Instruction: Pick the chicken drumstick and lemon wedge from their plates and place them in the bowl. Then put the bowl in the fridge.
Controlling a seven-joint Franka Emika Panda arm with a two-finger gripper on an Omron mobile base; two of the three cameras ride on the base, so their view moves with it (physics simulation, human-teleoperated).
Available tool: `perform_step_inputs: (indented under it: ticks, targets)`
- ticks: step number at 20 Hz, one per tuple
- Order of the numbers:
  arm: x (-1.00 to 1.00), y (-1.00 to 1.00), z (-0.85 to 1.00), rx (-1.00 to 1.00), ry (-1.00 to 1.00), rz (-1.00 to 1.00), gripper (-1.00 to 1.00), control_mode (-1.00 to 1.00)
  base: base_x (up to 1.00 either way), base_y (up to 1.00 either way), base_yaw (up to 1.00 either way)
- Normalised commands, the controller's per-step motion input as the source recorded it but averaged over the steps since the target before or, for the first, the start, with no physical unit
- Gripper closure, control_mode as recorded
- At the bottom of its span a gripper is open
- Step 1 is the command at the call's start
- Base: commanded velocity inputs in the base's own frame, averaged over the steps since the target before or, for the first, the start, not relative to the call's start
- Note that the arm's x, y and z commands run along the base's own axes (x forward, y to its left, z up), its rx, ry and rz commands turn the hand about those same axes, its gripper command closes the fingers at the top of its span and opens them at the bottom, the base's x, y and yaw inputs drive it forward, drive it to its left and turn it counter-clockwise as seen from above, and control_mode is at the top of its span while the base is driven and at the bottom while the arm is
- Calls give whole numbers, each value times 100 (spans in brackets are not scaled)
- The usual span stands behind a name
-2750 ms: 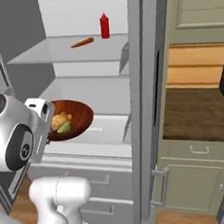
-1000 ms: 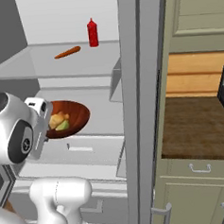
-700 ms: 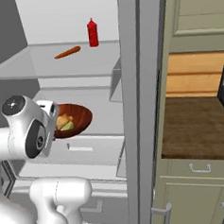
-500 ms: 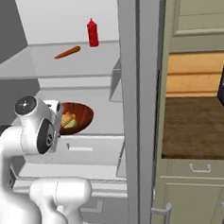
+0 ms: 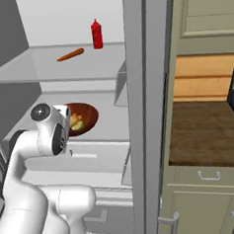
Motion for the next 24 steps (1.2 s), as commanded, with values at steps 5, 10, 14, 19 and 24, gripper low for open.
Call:
perform_step_inputs:
  ticks: [5,10,14,19,24]
  targets:
    - [44,9,-21,0,0,0,100,-100,0,0,0]
    - [16,8,-2,0,0,0,100,-100,0,0,0]
    - [5,4,0,0,0,0,-100,-100,0,0,0]
    - [-2,0,6,0,-13,0,-100,-100,0,0,0]
    - [-26,-1,32,0,-12,0,-100,-100,0,0,0]
